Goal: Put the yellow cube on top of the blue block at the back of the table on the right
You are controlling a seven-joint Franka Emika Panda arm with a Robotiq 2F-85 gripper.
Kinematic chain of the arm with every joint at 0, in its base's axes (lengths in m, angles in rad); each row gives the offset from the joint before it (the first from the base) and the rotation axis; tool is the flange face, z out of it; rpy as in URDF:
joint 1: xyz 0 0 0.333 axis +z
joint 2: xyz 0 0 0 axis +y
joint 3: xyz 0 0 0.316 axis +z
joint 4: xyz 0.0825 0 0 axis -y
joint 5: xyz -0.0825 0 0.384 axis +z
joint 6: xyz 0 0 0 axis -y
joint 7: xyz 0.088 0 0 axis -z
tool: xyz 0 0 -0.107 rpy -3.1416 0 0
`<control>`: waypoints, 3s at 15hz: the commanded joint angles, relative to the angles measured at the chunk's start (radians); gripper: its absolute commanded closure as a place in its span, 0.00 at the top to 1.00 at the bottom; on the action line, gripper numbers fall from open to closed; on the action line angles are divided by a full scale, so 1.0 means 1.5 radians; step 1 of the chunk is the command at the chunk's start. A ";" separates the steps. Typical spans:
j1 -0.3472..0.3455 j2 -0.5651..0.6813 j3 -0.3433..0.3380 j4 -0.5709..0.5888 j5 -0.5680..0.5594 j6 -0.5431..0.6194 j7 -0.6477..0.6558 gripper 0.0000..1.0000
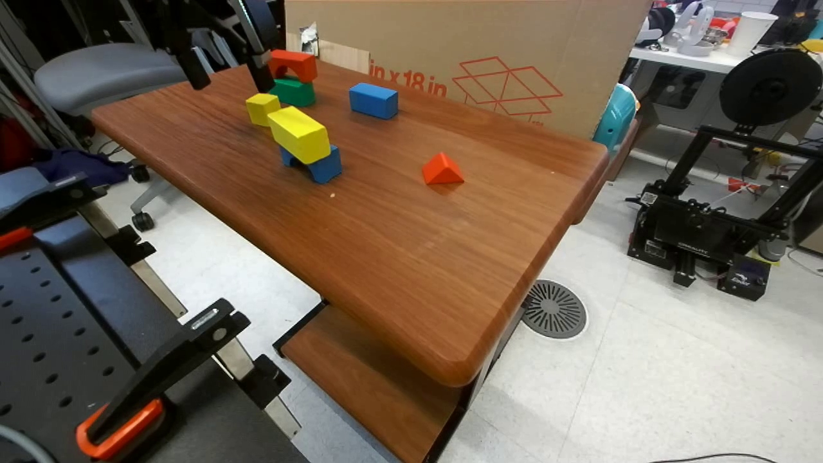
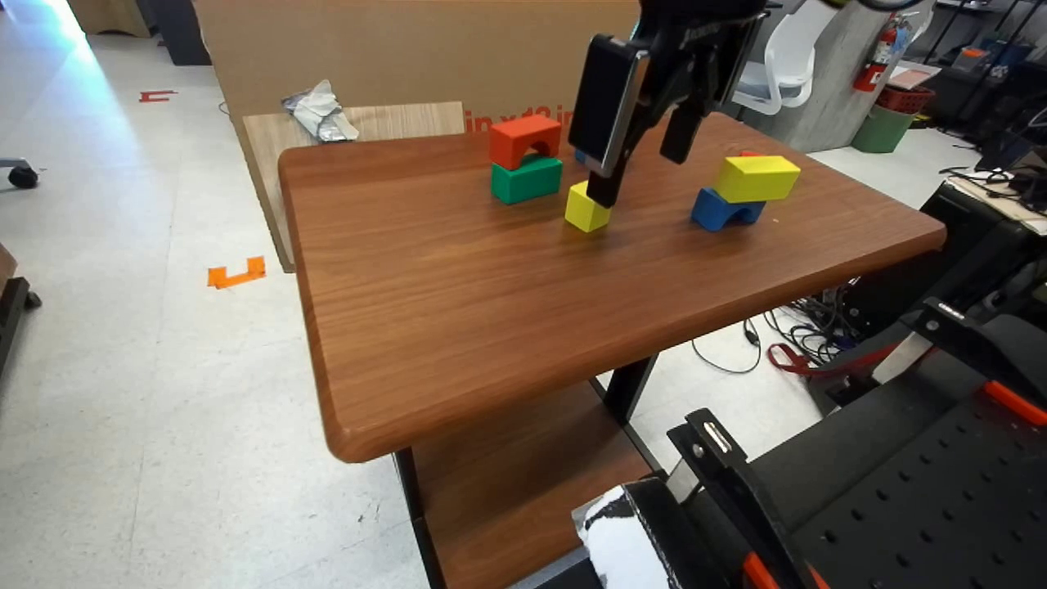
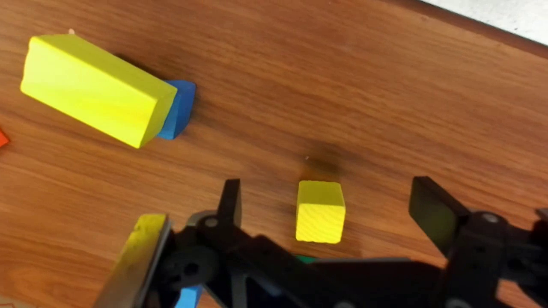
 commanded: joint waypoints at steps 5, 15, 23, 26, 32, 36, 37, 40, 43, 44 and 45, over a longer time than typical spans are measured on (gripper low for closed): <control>0.003 0.078 0.006 0.098 0.095 -0.108 -0.001 1.00; 0.004 0.135 0.008 0.182 0.113 -0.152 -0.015 1.00; 0.004 0.140 0.008 0.183 0.106 -0.128 -0.033 0.40; -0.005 0.114 0.014 0.161 0.113 -0.127 -0.049 0.19; -0.045 0.038 0.000 0.134 0.122 -0.164 -0.092 0.08; -0.082 0.008 -0.023 0.167 0.130 -0.182 -0.100 0.08; -0.087 0.007 -0.029 0.178 0.127 -0.183 -0.096 0.08; -0.093 0.023 -0.043 0.225 0.121 -0.207 -0.085 0.08; -0.091 0.047 -0.045 0.271 0.123 -0.244 -0.085 0.08; -0.091 0.059 -0.043 0.287 0.125 -0.257 -0.086 0.08; -0.090 0.068 -0.042 0.299 0.126 -0.267 -0.086 0.08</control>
